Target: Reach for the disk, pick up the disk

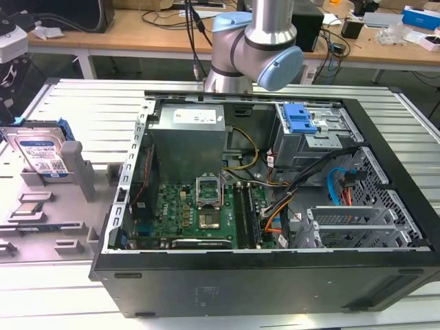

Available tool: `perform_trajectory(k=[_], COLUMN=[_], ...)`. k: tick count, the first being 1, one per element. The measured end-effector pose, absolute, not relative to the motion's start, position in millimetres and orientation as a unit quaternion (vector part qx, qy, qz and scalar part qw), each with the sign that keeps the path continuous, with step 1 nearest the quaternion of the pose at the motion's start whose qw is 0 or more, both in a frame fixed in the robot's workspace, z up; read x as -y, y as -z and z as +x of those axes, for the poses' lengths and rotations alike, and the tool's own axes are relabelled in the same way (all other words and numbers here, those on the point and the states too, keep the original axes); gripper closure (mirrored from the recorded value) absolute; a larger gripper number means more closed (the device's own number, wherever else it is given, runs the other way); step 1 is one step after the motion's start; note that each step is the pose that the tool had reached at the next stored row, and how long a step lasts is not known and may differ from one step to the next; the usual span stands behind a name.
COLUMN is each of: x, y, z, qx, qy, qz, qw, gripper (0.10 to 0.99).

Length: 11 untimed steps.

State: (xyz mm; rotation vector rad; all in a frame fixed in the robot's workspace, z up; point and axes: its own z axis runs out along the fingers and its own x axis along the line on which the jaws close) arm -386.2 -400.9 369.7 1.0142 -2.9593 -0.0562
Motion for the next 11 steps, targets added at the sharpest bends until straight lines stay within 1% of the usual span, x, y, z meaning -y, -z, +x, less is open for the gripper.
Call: perform_trajectory(k=[11], x=[400.9], y=[-369.7], z=[-386.2], qx=[0.919], qy=[0.017], qz=[0.394], qw=[0.008], gripper=[0.980])
